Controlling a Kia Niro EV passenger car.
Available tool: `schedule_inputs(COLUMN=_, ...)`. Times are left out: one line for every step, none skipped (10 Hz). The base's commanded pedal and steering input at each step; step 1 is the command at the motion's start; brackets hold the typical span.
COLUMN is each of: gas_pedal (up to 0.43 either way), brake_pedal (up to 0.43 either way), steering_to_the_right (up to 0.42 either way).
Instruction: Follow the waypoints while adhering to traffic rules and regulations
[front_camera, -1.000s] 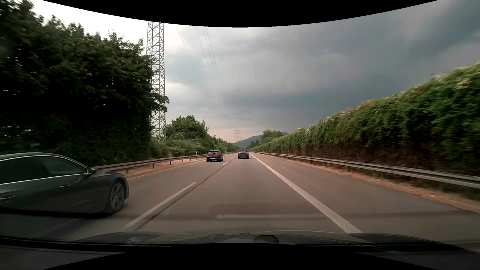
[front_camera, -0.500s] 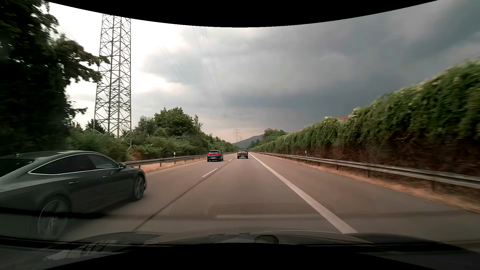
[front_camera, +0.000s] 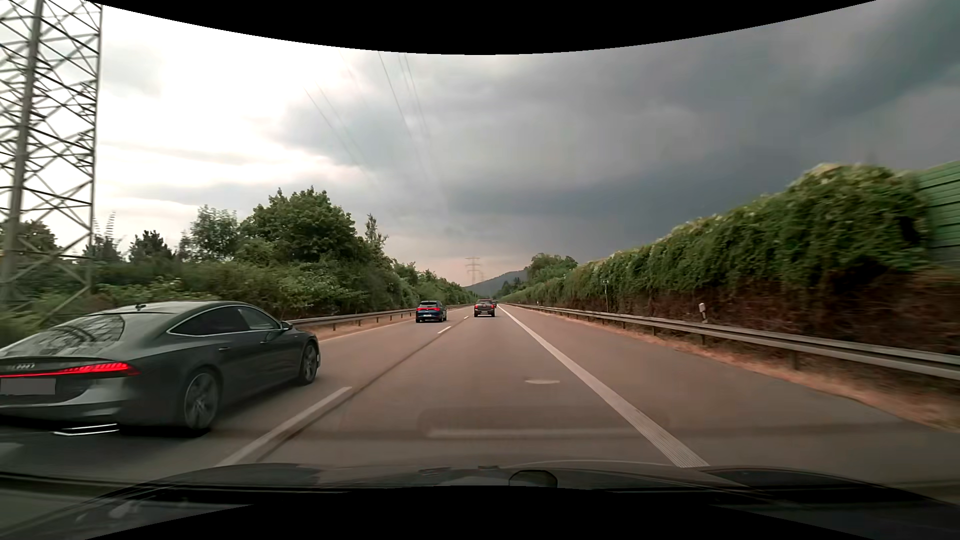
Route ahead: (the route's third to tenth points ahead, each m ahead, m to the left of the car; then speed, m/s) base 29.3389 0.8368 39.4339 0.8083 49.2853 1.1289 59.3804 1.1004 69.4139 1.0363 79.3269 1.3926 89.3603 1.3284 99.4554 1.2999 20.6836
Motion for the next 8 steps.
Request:
schedule_inputs(gas_pedal=0.098, brake_pedal=0.000, steering_to_the_right=-0.002)
schedule_inputs(gas_pedal=0.110, brake_pedal=0.000, steering_to_the_right=-0.002)
schedule_inputs(gas_pedal=0.110, brake_pedal=0.000, steering_to_the_right=-0.001)
schedule_inputs(gas_pedal=0.118, brake_pedal=0.000, steering_to_the_right=-0.001)
schedule_inputs(gas_pedal=0.118, brake_pedal=0.000, steering_to_the_right=-0.001)
schedule_inputs(gas_pedal=0.118, brake_pedal=0.000, steering_to_the_right=-0.001)
schedule_inputs(gas_pedal=0.118, brake_pedal=0.000, steering_to_the_right=-0.001)
schedule_inputs(gas_pedal=0.118, brake_pedal=0.000, steering_to_the_right=-0.001)
